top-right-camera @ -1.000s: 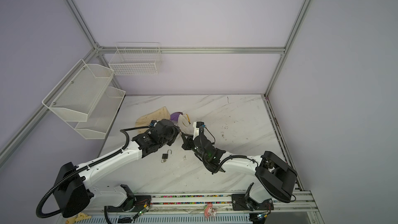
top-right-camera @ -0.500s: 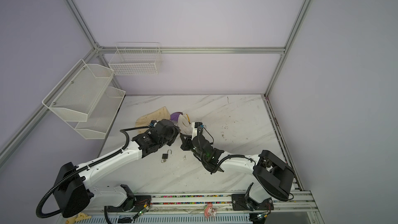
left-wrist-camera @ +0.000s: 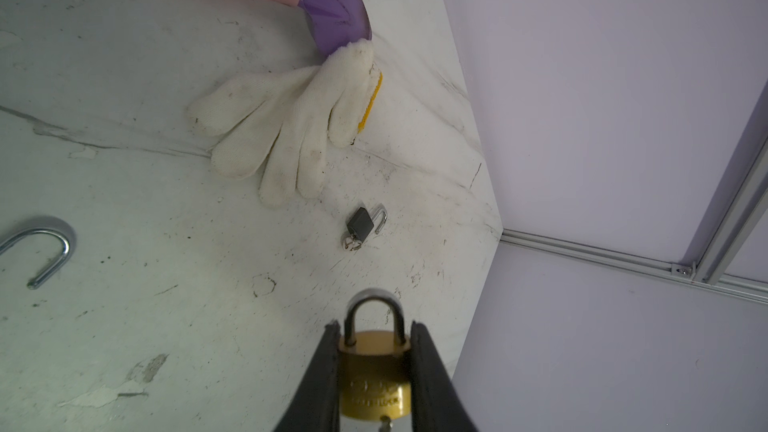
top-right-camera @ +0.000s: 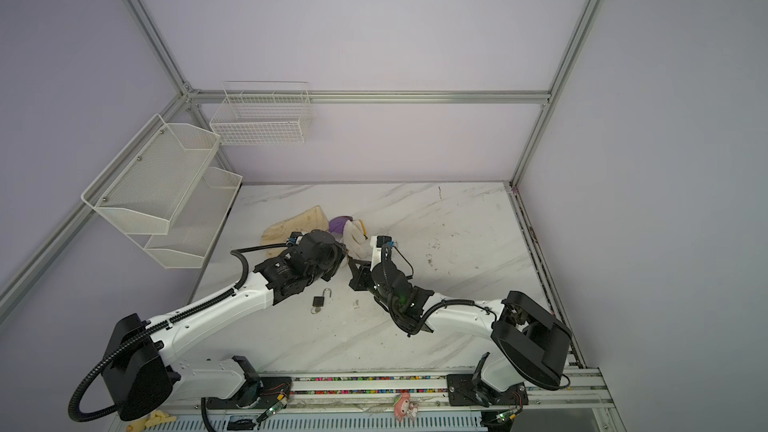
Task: Unlock with the key
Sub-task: 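Insert the silver key held by the right gripper into the brass padlock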
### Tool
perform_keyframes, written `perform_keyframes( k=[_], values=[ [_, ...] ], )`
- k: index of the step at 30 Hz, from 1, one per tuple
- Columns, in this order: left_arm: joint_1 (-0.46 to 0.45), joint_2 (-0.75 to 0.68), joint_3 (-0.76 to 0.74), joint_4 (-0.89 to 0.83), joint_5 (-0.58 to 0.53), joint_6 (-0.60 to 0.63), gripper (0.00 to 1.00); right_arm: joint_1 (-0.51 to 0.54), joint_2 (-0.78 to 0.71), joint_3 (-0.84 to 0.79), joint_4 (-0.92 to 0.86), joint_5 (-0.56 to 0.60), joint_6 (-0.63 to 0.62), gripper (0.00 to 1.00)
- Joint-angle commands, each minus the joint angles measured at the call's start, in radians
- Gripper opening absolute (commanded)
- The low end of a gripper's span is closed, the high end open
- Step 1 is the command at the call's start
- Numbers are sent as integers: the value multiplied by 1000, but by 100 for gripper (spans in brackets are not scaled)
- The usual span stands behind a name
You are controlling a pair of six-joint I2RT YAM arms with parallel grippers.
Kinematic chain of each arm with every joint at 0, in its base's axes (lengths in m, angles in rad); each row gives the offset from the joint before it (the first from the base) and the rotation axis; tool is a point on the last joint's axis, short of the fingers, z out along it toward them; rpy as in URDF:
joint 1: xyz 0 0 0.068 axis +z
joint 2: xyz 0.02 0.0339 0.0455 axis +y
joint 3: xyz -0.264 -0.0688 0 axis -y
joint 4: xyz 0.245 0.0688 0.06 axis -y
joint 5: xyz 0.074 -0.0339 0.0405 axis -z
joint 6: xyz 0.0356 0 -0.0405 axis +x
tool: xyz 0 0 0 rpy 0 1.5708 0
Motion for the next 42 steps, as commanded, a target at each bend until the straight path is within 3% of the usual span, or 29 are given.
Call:
perform_keyframes(
  k=[1, 42],
  values=[
    [3, -30, 3, 28, -25, 1, 0, 1, -9, -8, -22, 33, -15, 0],
    [4, -36, -16, 60, -16, -9, 0, 1, -30, 5, -30, 31, -58, 0]
  ],
)
